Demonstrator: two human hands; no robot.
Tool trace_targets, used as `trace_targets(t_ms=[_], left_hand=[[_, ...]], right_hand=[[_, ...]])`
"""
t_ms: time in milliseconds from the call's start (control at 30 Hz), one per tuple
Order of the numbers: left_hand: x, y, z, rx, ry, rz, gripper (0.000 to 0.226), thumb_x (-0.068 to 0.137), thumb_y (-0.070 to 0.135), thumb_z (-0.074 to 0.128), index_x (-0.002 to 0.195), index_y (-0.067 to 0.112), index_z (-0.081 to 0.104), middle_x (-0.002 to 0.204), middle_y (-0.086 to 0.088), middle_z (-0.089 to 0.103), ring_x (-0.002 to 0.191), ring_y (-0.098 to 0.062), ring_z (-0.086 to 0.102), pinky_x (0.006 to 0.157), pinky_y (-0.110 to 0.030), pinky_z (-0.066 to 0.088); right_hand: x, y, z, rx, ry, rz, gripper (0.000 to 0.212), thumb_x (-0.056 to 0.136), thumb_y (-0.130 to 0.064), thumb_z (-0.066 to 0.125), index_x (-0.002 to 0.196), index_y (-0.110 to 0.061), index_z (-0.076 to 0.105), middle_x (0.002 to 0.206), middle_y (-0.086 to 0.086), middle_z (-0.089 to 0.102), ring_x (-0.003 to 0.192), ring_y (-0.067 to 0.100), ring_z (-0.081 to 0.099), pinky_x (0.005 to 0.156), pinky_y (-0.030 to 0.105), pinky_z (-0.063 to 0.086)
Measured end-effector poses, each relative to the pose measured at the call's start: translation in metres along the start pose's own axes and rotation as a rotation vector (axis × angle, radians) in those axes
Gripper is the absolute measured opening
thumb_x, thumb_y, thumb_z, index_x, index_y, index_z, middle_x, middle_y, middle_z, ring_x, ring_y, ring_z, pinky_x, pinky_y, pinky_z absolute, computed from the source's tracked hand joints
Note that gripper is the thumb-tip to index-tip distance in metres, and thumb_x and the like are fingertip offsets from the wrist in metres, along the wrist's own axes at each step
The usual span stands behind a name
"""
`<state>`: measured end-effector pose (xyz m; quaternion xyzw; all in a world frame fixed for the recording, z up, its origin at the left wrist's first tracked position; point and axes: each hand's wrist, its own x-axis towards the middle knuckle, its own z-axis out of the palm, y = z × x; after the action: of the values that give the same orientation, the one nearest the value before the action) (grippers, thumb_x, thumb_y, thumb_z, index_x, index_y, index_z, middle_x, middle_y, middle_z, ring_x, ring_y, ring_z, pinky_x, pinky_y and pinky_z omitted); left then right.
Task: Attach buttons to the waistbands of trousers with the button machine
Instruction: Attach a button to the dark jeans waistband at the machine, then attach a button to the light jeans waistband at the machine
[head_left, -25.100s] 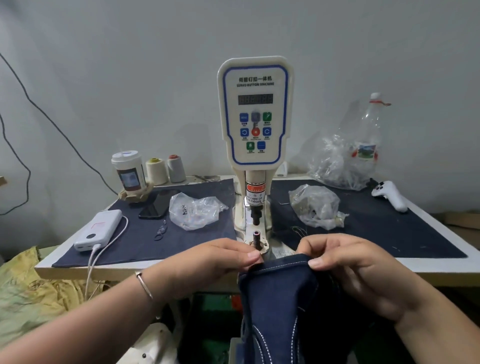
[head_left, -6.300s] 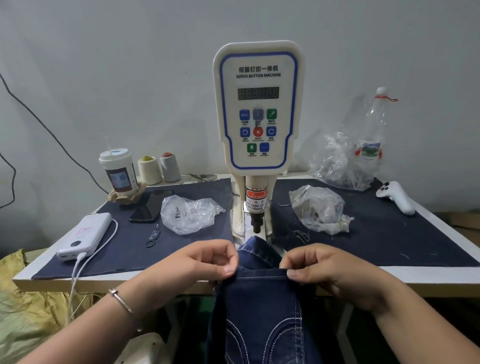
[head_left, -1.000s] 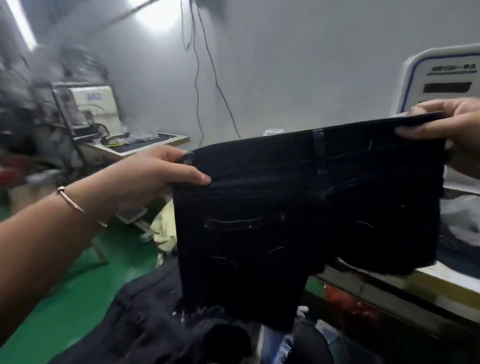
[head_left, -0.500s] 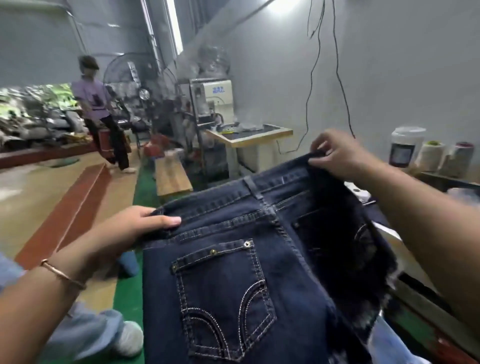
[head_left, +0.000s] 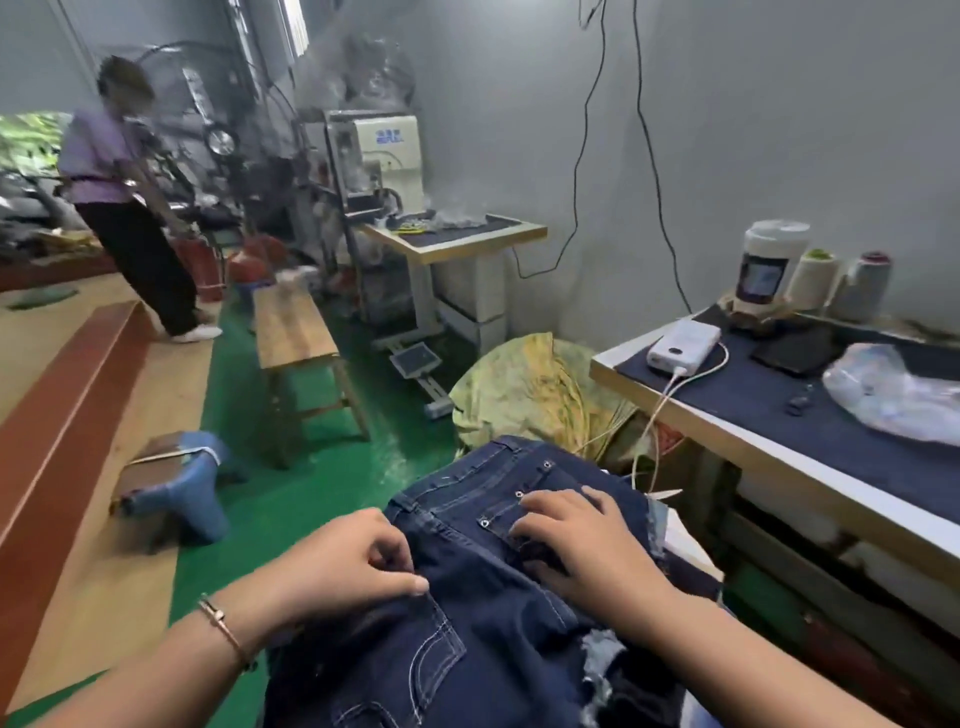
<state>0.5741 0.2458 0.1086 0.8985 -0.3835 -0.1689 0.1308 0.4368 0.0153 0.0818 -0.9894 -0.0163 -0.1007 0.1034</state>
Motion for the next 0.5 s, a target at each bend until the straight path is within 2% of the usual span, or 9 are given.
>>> trace_targets(t_ms=[100,167,233,333,433,500], left_hand=[[0.014,0.038,-0.024,-0.025,0.115,0.096,0.017,0.084,0.044,0.071,0.075,0.03,0.068,0.088,0.008,0.06,0.082,-0.003,0.059,0.08,-0.025,0.048],[0.021,0.08,-0.029,-0.106,0.118,0.229,0.015,0.086,0.037,0.071,0.074,0.03,0.066,0.087,0.006,0.062,0.083,-0.009,0.06,0.08,-0.027,0.049],[0.029,0.131,-0.026,-0.145,0.044,0.401,0.014,0.087,0.035,0.07,0.075,0.029,0.066,0.086,0.006,0.064,0.082,-0.011,0.06,0.079,-0.028,0.049],[0.04,0.214,-0.007,-0.129,-0.129,0.618,0.015,0.088,0.035,0.069,0.075,0.029,0.066,0.08,0.006,0.065,0.075,-0.006,0.059,0.073,-0.028,0.049],[0.043,0.306,0.028,-0.044,-0.33,0.821,0.016,0.09,0.036,0.066,0.082,0.023,0.069,0.079,0.001,0.067,0.07,-0.01,0.059,0.07,-0.032,0.051],[0.037,0.368,0.055,0.039,-0.417,0.949,0.016,0.089,0.041,0.065,0.082,0.027,0.068,0.076,0.009,0.066,0.067,-0.001,0.057,0.065,-0.025,0.049]], right_hand=[[-0.043,0.008,-0.015,0.223,0.182,0.036,0.02,0.087,-0.027,0.057,0.105,-0.027,0.065,0.119,-0.015,0.058,0.113,0.012,0.053,0.096,0.033,0.039],[-0.076,0.015,-0.03,0.362,0.25,0.124,0.015,0.085,-0.022,0.059,0.098,-0.023,0.068,0.108,-0.016,0.061,0.104,0.006,0.056,0.09,0.031,0.046],[-0.11,0.02,-0.045,0.401,0.32,0.212,0.012,0.086,-0.022,0.061,0.095,-0.024,0.069,0.103,-0.018,0.061,0.1,0.001,0.056,0.087,0.028,0.047],[-0.164,0.029,-0.073,0.418,0.429,0.354,0.009,0.083,-0.018,0.062,0.088,-0.019,0.07,0.096,-0.012,0.063,0.092,0.007,0.061,0.081,0.029,0.049],[-0.234,0.034,-0.107,0.363,0.578,0.571,0.005,0.083,-0.014,0.065,0.08,-0.017,0.068,0.084,-0.009,0.065,0.082,0.01,0.061,0.074,0.03,0.048],[-0.286,0.03,-0.126,0.32,0.666,0.739,0.009,0.084,-0.015,0.069,0.077,-0.019,0.067,0.079,-0.009,0.065,0.079,0.01,0.062,0.072,0.028,0.048]])
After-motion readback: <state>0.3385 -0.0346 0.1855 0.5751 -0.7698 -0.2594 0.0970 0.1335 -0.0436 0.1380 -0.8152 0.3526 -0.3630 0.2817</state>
